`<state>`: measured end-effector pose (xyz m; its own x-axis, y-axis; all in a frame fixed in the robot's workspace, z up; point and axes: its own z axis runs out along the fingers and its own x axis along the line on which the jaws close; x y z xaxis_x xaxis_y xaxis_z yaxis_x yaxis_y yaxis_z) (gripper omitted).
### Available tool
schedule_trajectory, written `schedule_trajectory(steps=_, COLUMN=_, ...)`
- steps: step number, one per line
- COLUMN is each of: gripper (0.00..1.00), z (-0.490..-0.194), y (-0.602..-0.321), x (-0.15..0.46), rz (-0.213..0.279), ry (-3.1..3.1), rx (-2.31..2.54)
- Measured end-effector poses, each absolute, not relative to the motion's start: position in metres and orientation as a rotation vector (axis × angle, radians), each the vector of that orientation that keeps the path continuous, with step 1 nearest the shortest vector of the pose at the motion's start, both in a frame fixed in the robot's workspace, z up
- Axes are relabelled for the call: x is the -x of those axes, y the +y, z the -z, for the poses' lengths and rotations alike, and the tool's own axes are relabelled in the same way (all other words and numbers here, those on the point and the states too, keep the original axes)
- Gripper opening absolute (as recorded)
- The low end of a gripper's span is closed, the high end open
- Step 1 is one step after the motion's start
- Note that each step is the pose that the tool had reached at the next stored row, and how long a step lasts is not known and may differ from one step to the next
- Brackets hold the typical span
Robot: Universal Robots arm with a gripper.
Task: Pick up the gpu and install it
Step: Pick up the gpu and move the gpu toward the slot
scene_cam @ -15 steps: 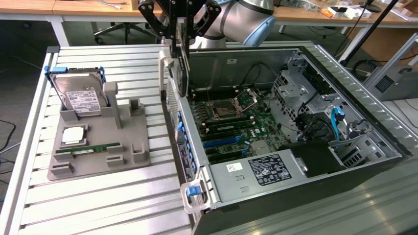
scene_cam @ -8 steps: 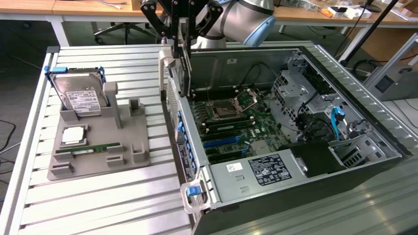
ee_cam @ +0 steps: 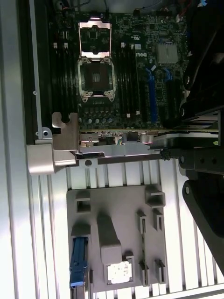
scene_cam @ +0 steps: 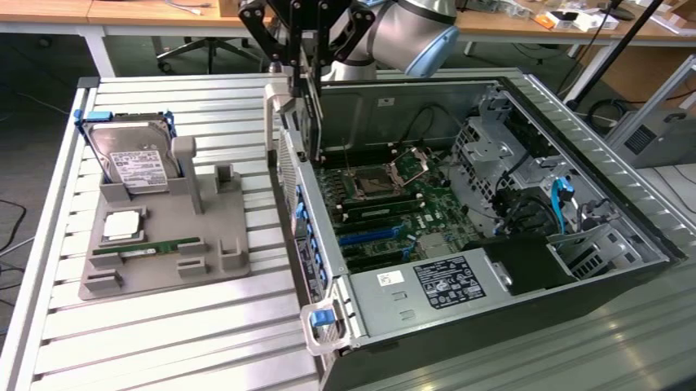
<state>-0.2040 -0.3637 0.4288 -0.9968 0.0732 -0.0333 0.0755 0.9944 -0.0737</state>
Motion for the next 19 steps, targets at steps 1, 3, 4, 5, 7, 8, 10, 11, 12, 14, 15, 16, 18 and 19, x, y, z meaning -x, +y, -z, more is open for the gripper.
schedule_trajectory(steps=1, gripper=0.27, z=-0.4287, y=-0.3637, x=0.2035, rz=0.117, ry=3.107, rx=-0.116)
schedule_trajectory(steps=3, gripper=0.27, z=-0.4286, y=-0.3637, x=0.2028, rz=0.117, ry=3.107, rx=-0.116)
schedule_trajectory(steps=4, gripper=0.27, z=-0.4285, y=-0.3637, x=0.2025, rz=0.117, ry=3.107, rx=-0.116)
schedule_trajectory(steps=5, gripper=0.27, z=-0.4284, y=-0.3637, x=0.2021, rz=0.117, ry=3.107, rx=-0.116)
schedule_trajectory(steps=7, gripper=0.27, z=-0.4282, y=-0.3637, x=0.2011, rz=0.117, ry=3.107, rx=-0.116)
schedule_trajectory(steps=8, gripper=0.27, z=-0.428, y=-0.3637, x=0.2005, rz=0.117, ry=3.107, rx=-0.116)
schedule_trajectory(steps=10, gripper=0.27, z=-0.4278, y=-0.3637, x=0.1999, rz=0.117, ry=3.107, rx=-0.116)
schedule_trajectory(steps=11, gripper=0.27, z=-0.4278, y=-0.3637, x=0.1995, rz=0.117, ry=3.107, rx=-0.116)
schedule_trajectory(steps=12, gripper=0.27, z=-0.4277, y=-0.3637, x=0.1992, rz=0.117, ry=3.107, rx=-0.116)
schedule_trajectory(steps=14, gripper=0.27, z=-0.4276, y=-0.3637, x=0.1986, rz=0.117, ry=3.107, rx=-0.116)
schedule_trajectory(steps=15, gripper=0.27, z=-0.4275, y=-0.3637, x=0.1984, rz=0.117, ry=3.107, rx=-0.116)
schedule_trajectory(steps=16, gripper=0.27, z=-0.4275, y=-0.3637, x=0.198, rz=0.117, ry=3.107, rx=-0.116)
schedule_trajectory(steps=18, gripper=0.27, z=-0.4273, y=-0.3637, x=0.1972, rz=0.117, ry=3.107, rx=-0.116)
schedule_trajectory(steps=19, gripper=0.27, z=-0.4272, y=-0.3637, x=0.1966, rz=0.117, ry=3.107, rx=-0.116)
